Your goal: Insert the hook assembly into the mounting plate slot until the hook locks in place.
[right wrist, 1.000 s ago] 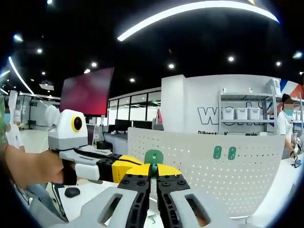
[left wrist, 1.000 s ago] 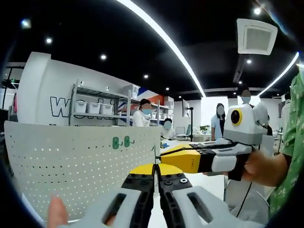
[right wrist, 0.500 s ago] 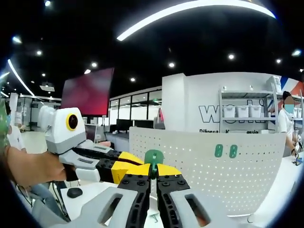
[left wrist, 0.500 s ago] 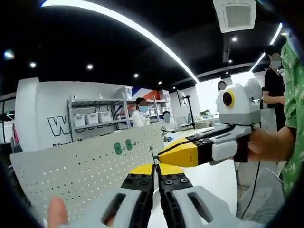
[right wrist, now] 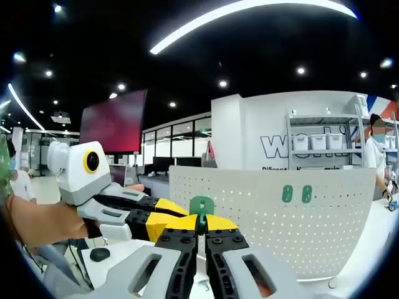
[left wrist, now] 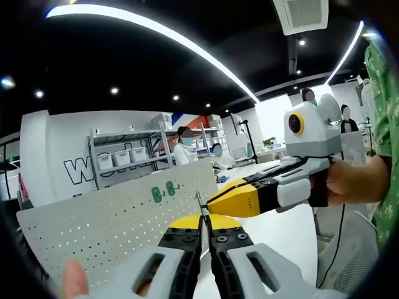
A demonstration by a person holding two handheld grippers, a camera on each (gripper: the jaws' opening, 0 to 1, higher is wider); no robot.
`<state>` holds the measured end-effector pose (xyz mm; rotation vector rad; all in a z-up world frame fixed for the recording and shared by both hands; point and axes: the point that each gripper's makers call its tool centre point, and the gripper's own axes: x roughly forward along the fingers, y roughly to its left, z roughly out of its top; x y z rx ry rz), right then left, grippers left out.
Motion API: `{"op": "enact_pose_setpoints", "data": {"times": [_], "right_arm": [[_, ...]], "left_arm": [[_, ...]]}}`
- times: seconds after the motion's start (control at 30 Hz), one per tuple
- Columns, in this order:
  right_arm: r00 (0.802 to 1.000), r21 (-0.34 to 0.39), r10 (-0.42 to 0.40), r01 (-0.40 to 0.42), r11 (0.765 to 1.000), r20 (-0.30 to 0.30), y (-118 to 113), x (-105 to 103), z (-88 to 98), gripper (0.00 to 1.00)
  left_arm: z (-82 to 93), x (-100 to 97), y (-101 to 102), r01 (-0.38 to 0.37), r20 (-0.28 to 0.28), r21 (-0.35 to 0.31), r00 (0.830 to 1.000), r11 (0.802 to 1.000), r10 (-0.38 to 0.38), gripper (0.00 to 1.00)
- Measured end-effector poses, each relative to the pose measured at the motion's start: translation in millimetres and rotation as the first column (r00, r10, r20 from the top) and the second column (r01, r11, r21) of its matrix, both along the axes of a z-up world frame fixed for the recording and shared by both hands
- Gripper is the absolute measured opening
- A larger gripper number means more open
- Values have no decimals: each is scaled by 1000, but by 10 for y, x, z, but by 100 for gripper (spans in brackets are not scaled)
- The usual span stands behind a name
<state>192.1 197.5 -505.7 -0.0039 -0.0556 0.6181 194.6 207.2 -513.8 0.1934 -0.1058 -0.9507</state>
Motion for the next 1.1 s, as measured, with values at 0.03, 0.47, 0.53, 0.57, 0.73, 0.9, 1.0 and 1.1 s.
{"op": "enact_pose_setpoints", "data": {"times": [0.03, 0.47, 0.53, 0.57, 0.73, 0.9, 1.0, 1.1], "right_arm": [[1000, 0, -3, 3, 1000, 1, -4, -1, 1, 1], [1000, -2, -20, 20, 1000, 7, -46, 39, -4, 1], [1000, -2, -23, 23, 1000, 9, -54, 42, 0, 1], [1000, -3, -25, 25, 1000, 10, -57, 43, 3, 1], [999, -9, -32, 32, 999, 13, -74, 48, 0, 1], [999, -10, -36, 36, 999, 16, -81, 53, 9, 1], [999, -11, -38, 38, 999, 17, -85, 56, 9, 1], [999, -13, -39, 39, 999, 15, -91, 58, 2, 1]], "left_arm": [[2, 0, 1, 1, -3, -5, 1000, 1000, -1, 3], [-32, 29, 79, -7, -90, -85, 996, 996, -1, 13], [-54, 40, 99, -12, -110, -94, 994, 995, 1, 12], [-53, 36, 108, -10, -123, -115, 992, 993, -4, 13], [-73, 39, 143, -16, -168, -154, 986, 988, -10, 16], [-92, 16, 139, -12, -183, -157, 983, 988, -17, 22], [-120, 8, 134, -12, -196, -151, 980, 988, -18, 29], [-151, 18, 143, -24, -206, -145, 978, 989, -6, 38]]}}
